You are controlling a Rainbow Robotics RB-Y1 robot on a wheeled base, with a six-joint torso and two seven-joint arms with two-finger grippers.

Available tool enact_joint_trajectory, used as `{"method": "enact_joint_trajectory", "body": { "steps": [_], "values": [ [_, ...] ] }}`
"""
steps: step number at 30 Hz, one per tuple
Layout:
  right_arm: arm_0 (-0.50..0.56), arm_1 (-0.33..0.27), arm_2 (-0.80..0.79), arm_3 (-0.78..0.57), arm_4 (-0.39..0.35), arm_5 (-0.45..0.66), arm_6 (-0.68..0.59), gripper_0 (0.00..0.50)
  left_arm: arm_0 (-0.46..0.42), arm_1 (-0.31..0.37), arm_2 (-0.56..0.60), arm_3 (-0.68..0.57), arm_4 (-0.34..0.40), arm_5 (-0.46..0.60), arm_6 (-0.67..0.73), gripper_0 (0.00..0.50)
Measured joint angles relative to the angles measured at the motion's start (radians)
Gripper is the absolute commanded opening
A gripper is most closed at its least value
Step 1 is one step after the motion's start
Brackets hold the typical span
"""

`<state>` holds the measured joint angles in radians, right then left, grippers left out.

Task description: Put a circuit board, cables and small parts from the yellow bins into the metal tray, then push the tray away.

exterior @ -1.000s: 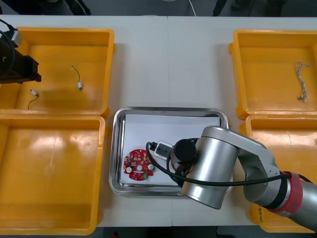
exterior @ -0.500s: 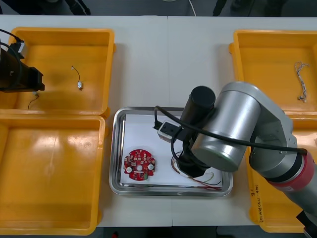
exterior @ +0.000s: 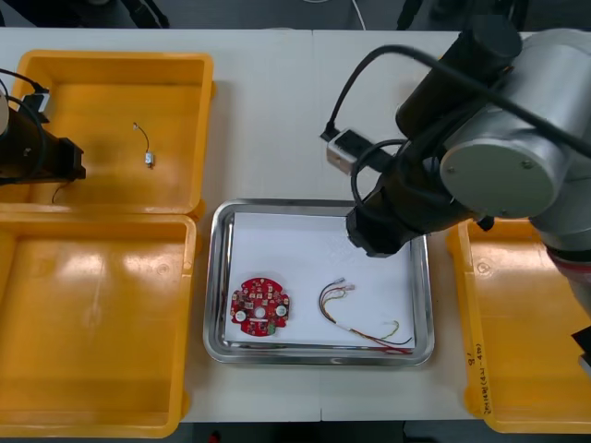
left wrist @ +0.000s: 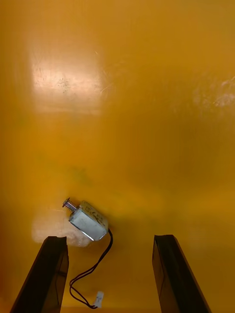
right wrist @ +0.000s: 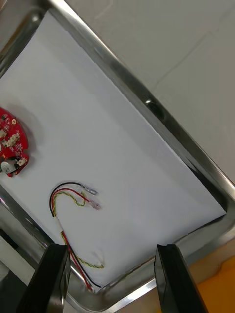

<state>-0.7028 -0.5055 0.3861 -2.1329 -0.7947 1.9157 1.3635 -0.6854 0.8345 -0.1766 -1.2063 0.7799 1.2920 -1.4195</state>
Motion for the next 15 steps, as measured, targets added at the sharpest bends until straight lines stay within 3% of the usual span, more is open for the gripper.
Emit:
{"method": "enact_joint_trajectory", "body": {
  "steps": [7, 15],
  "values": [
    [-0.055, -0.05, -0.095, 0.01, -0.034, 0.0, -0.057, 0.5, 0.001, -0.004, 0.0, 0.001, -0.008, -0.017, 0.0, 0.5],
    [-0.09, -0.114, -0.277, 0.121, -0.129, 0.0, -0.057, 0.5, 0.002, -0.008, -0.033, 0.032, -0.009, -0.082, 0.0, 0.5]
  ]
}}
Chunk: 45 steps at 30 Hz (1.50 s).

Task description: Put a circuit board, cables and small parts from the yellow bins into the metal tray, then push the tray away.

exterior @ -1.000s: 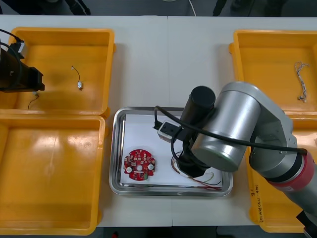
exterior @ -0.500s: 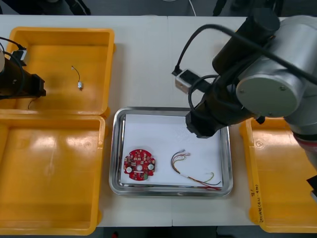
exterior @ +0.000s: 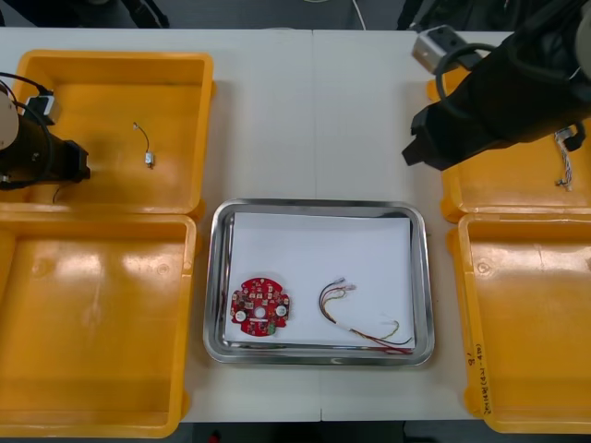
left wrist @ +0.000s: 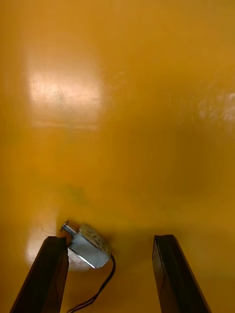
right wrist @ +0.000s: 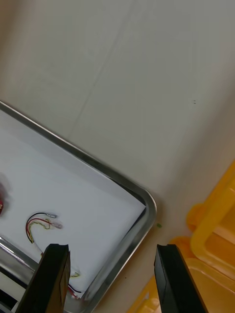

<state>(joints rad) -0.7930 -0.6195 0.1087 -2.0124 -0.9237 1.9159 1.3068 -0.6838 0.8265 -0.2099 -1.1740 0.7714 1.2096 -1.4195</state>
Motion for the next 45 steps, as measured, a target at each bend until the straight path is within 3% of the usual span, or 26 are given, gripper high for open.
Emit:
{"method": "enact_joint_trajectory", "body": {
  "steps": [5, 6, 8, 9, 10, 19, 35, 45],
  "values": [
    [-0.003, -0.082, -0.095, 0.104, -0.015, 0.0, 0.0, 0.5, 0.0, -0.002, -0.003, 0.004, 0.0, -0.001, 0.0, 0.5],
    [-0.003, -0.096, -0.112, 0.126, -0.015, 0.0, 0.0, 0.5, 0.0, -0.002, -0.003, 0.004, 0.0, -0.001, 0.0, 0.465],
    [-0.004, -0.122, -0.141, 0.168, -0.017, 0.0, 0.0, 0.5, 0.0, -0.003, -0.003, 0.004, 0.0, -0.001, 0.0, 0.298],
    [-0.006, -0.133, -0.153, 0.189, -0.017, 0.0, 0.0, 0.5, 0.0, -0.003, -0.003, 0.004, 0.0, -0.001, 0.0, 0.062],
    [-0.009, -0.144, -0.164, 0.211, -0.018, 0.0, 0.0, 0.5, 0.0, -0.003, -0.003, 0.005, 0.0, -0.001, 0.0, 0.0],
    [-0.051, -0.205, -0.22, 0.4, 0.01, 0.0, 0.0, 0.5, 0.0, -0.003, -0.003, 0.005, 0.0, -0.001, 0.0, 0.0],
    [-0.057, -0.248, -0.227, 0.603, 0.078, 0.0, 0.029, 0.5, 0.0, -0.003, -0.003, 0.005, 0.0, 0.004, 0.0, 0.0],
    [-0.098, -0.248, -0.227, 0.777, 0.124, -0.077, 0.097, 0.5, 0.0, -0.003, 0.04, -0.061, 0.0, 0.16, 0.0, 0.0]
  ]
}}
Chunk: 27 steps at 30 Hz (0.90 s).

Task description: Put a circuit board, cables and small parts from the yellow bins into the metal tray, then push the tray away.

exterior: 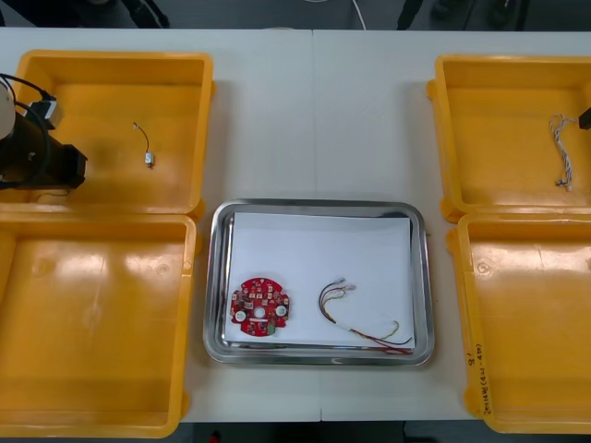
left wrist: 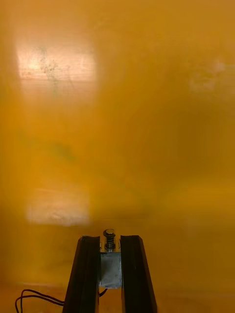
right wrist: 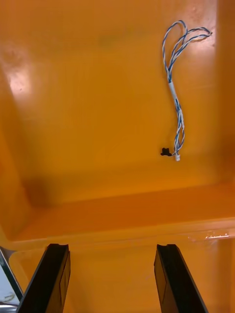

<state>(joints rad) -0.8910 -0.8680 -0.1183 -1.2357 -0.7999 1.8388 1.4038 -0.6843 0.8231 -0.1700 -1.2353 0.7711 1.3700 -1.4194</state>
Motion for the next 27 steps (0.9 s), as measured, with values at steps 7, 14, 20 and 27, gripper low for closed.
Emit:
{"method": "enact_joint_trajectory", "body": {
  "steps": [7, 14, 20, 27],
  "values": [
    [-0.01, 0.0, 0.0, 0.079, 0.032, -0.099, 0.026, 0.5, 0.0, 0.0, 0.061, -0.113, -0.014, 0.14, 0.0, 0.0],
    [-0.045, 0.0, 0.0, 0.202, 0.061, -0.173, 0.106, 0.5, -0.001, -0.011, 0.086, -0.269, -0.05, 0.316, 0.005, 0.0],
    [-0.093, 0.0, 0.0, 0.324, 0.088, -0.235, 0.204, 0.5, -0.001, -0.067, 0.107, -0.417, -0.087, 0.448, 0.105, 0.0],
    [-0.108, 0.0, 0.0, 0.375, 0.116, -0.307, 0.286, 0.5, -0.001, -0.172, 0.132, -0.571, -0.124, 0.54, 0.327, 0.0]
  ]
}}
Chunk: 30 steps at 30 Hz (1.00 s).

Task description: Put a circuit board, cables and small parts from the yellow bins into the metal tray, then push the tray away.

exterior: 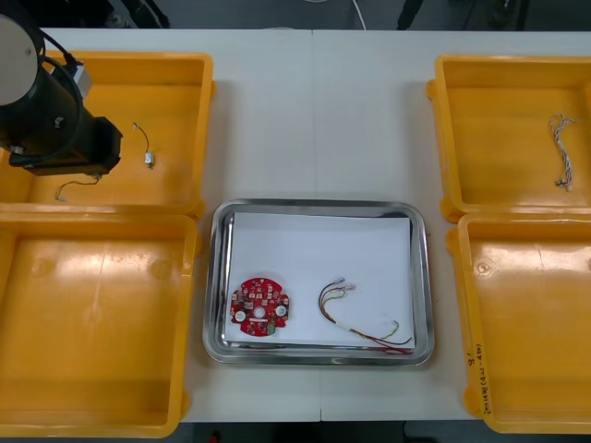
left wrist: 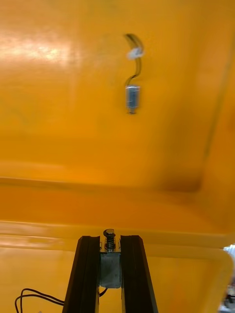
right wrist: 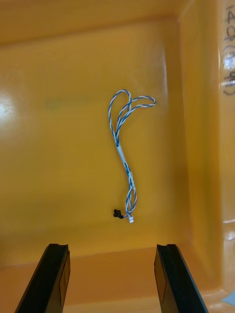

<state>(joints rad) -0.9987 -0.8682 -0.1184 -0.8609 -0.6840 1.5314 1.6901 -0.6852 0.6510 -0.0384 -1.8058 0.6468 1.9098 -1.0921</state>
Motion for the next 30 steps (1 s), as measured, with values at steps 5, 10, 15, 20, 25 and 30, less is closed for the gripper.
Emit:
{"method": "enact_joint_trajectory", "body": {
  "steps": [5, 10, 15, 20, 25, 30],
  "values": [
    [-0.017, 0.0, 0.005, 0.035, 0.006, -0.025, 0.085, 0.5, -0.002, -0.083, -0.002, -0.093, -0.016, 0.001, 0.025, 0.0],
    [-0.068, 0.001, 0.03, 0.119, 0.012, -0.078, 0.086, 0.5, -0.016, -0.159, -0.045, -0.15, -0.07, 0.002, 0.035, 0.0],
    [-0.121, 0.006, 0.036, 0.221, 0.036, -0.151, 0.112, 0.5, -0.035, -0.217, -0.144, -0.161, -0.133, 0.003, 0.14, 0.0],
    [-0.158, 0.017, 0.036, 0.285, 0.108, -0.193, 0.178, 0.5, -0.045, -0.271, -0.237, -0.161, -0.182, 0.003, 0.302, 0.0],
    [-0.184, 0.02, 0.036, 0.36, 0.121, -0.247, 0.293, 0.5, -0.046, -0.298, -0.335, -0.161, -0.207, 0.003, 0.339, 0.0],
    [-0.186, 0.033, 0.035, 0.39, 0.125, -0.28, 0.347, 0.5, -0.046, -0.299, -0.44, -0.161, -0.209, 0.003, 0.34, 0.0]
  ]
}}
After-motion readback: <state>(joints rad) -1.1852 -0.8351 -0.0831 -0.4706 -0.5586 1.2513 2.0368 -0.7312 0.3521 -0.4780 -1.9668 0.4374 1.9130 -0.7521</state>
